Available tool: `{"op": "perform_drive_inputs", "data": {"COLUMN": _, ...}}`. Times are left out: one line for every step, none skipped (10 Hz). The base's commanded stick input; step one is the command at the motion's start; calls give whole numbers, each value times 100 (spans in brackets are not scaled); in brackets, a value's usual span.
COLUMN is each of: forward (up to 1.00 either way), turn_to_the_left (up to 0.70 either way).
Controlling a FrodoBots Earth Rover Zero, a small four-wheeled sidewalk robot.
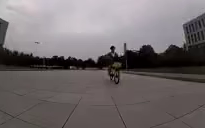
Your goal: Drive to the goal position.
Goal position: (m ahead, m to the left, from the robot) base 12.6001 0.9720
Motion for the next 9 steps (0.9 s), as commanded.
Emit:
{"op": "perform_drive_inputs", "data": {"forward": 70, "turn_to_the_left": 1}}
{"op": "perform_drive_inputs", "data": {"forward": 70, "turn_to_the_left": 1}}
{"op": "perform_drive_inputs", "data": {"forward": 70, "turn_to_the_left": 1}}
{"op": "perform_drive_inputs", "data": {"forward": 70, "turn_to_the_left": 1}}
{"op": "perform_drive_inputs", "data": {"forward": 70, "turn_to_the_left": 1}}
{"op": "perform_drive_inputs", "data": {"forward": 70, "turn_to_the_left": 1}}
{"op": "perform_drive_inputs", "data": {"forward": 70, "turn_to_the_left": 1}}
{"op": "perform_drive_inputs", "data": {"forward": 70, "turn_to_the_left": 1}}
{"op": "perform_drive_inputs", "data": {"forward": 70, "turn_to_the_left": 1}}
